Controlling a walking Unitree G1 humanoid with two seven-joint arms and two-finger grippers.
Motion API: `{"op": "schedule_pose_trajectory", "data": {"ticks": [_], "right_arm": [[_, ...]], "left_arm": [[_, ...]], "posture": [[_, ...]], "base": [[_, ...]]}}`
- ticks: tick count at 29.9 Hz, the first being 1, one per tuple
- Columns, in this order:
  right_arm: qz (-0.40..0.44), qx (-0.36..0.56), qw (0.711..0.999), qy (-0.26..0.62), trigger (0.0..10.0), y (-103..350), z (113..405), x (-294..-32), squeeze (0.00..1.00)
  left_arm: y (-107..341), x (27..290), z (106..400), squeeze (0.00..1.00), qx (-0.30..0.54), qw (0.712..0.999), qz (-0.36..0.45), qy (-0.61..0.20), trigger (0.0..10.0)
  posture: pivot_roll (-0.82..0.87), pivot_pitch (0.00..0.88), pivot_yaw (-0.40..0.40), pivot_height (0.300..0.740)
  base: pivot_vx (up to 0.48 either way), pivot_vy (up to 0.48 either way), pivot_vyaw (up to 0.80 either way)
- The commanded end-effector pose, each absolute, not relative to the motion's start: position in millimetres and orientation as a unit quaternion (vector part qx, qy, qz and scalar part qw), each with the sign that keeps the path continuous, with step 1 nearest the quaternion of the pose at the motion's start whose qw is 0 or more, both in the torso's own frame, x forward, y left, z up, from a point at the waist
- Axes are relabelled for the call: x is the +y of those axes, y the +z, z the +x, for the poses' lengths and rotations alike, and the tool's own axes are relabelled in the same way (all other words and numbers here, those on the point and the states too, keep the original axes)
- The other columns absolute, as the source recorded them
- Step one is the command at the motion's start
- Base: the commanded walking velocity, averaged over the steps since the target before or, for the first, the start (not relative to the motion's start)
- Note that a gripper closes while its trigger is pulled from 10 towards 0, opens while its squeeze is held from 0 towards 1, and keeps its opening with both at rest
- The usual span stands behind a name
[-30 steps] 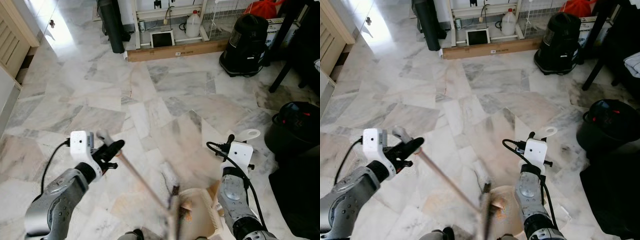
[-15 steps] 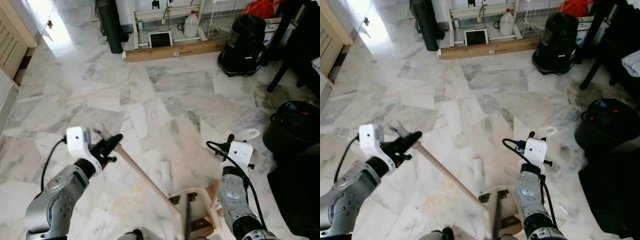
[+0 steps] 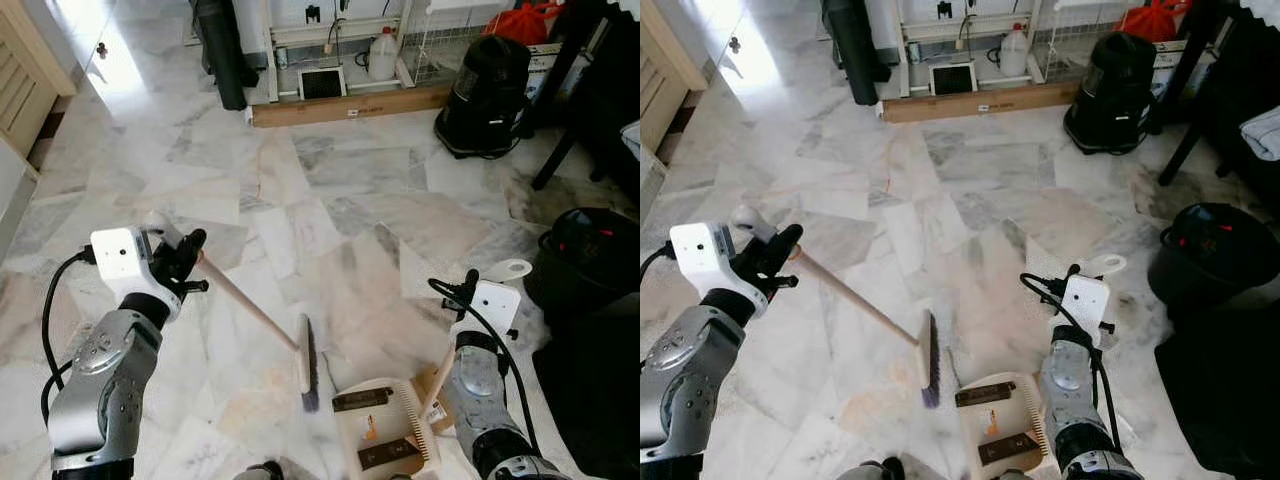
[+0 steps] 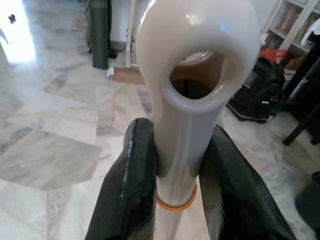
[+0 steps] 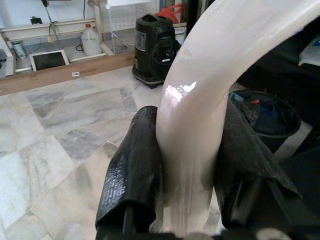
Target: Sweep floor
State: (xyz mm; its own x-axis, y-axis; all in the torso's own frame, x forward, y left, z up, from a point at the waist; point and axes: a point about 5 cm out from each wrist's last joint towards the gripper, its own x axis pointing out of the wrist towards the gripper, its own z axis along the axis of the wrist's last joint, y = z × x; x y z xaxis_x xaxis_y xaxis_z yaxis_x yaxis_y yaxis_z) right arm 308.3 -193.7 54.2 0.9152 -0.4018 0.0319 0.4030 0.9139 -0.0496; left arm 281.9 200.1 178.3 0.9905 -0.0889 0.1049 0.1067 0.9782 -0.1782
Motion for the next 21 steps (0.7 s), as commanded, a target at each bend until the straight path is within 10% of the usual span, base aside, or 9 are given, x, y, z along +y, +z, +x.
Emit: {"op": "schedule_pose_trajectory", "data": {"ticks": [1, 21], "right_arm": [[-0.009, 0.007, 0.977, -0.211, 10.0, 50, 308, -194, 0.00], [0.042, -0.018, 0.974, -0.220, 10.0, 57, 305, -213, 0.00]], "left_arm": [[176, 199, 284, 0.00, -0.056, 0.995, -0.074, -0.047, 10.0], [150, 191, 310, 0.00, -0.063, 0.996, -0.054, -0.034, 10.0]], "posture": [[0.11, 0.070, 0.049, 0.740], [0.05, 0.000, 0.038, 0.740]], "base": [[0.000, 0.000, 0.00], [0.000, 0.000, 0.00]]}}
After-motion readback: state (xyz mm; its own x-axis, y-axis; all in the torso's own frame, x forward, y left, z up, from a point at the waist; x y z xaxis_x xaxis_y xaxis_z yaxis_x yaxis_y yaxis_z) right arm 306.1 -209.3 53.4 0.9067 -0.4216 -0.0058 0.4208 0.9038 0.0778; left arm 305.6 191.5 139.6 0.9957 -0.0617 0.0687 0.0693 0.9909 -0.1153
